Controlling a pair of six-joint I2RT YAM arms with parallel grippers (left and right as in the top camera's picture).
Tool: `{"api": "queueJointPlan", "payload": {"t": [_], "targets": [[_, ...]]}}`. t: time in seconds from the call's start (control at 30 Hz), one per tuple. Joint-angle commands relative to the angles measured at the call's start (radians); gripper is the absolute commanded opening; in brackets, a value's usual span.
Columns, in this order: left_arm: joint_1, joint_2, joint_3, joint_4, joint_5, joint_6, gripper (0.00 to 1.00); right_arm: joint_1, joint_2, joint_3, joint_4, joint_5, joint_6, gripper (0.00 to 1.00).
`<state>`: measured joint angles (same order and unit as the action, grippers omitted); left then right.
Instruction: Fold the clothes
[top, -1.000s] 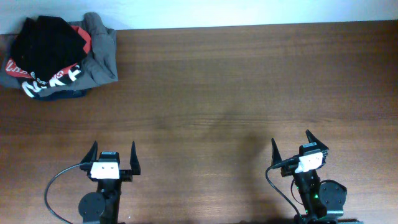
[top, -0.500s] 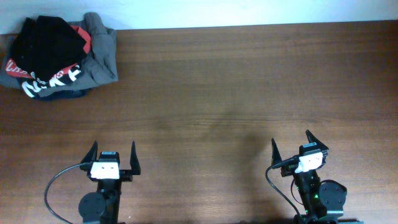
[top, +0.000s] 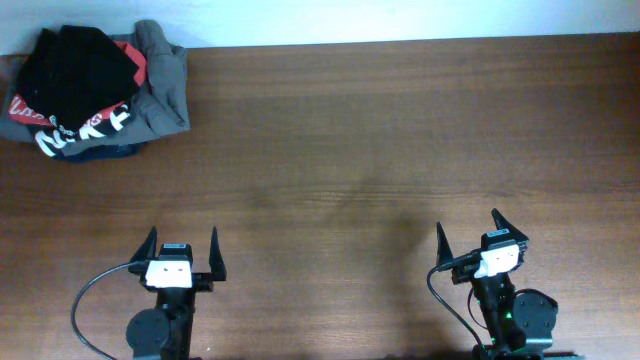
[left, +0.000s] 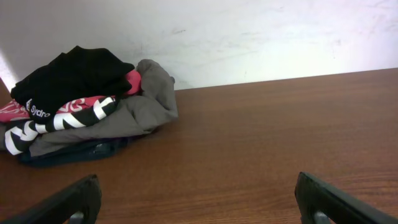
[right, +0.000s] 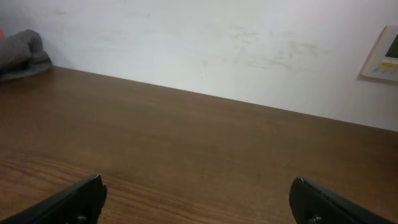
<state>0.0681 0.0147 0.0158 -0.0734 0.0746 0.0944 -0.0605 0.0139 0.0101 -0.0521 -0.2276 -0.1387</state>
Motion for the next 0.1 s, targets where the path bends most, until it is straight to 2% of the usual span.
{"api": "queueJointPlan", "payload": {"t": [0.0,0.07], "targets": [[0.005,-0.01,-0.007,-0.003,-0.007,0.012,0.99,0.01,-0.01,-0.005,-0.005,-0.008,-0.003,0.98],[0.005,-0.01,-0.007,-0.003,-0.007,0.012,0.99,0.01,-0.01,-0.005,-0.005,-0.008,-0.003,0.99]]}}
